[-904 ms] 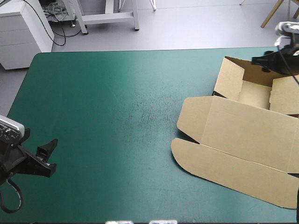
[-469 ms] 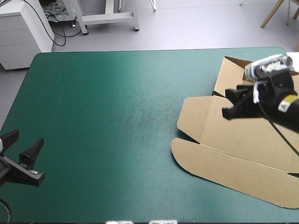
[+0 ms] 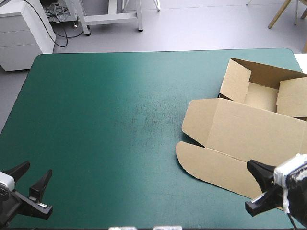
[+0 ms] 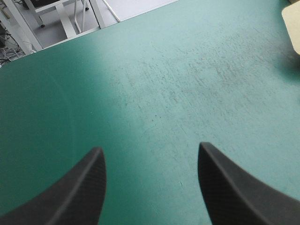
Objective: Fold the box
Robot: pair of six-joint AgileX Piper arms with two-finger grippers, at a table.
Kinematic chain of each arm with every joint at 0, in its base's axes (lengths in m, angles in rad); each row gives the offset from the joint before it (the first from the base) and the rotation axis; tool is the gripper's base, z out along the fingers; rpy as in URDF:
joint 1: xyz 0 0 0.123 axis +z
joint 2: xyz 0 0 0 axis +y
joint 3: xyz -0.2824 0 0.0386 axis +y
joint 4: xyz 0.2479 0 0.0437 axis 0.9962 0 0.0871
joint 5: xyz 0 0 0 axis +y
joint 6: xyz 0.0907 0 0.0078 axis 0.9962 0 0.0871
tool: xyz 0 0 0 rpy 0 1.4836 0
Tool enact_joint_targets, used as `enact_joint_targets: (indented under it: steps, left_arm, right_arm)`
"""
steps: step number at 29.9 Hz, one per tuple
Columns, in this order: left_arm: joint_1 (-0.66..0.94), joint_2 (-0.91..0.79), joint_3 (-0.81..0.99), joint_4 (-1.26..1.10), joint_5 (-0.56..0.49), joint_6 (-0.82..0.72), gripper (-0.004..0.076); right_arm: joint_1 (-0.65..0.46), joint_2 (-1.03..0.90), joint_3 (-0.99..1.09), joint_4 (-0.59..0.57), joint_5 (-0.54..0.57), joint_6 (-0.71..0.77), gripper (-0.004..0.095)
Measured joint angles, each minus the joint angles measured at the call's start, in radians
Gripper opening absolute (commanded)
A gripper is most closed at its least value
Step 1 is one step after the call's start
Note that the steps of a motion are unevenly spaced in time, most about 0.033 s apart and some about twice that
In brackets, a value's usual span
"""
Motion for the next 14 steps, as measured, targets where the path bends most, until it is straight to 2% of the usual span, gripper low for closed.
enact_joint_targets:
  steps: [6,14]
  left_arm:
    - [0.0,-0.107,0.114,-0.051,-0.017,0.003,0.0409]
    - [0.0,-0.206,0.234,-0.099,-0.026,0.003,0.0409]
  right_arm:
    - [0.0,-0.143,0.131,0.002,-0.034,-0.002,-0.0018]
    - [0.0,-0.238,0.257,0.002,-0.041,-0.033,-0.0018]
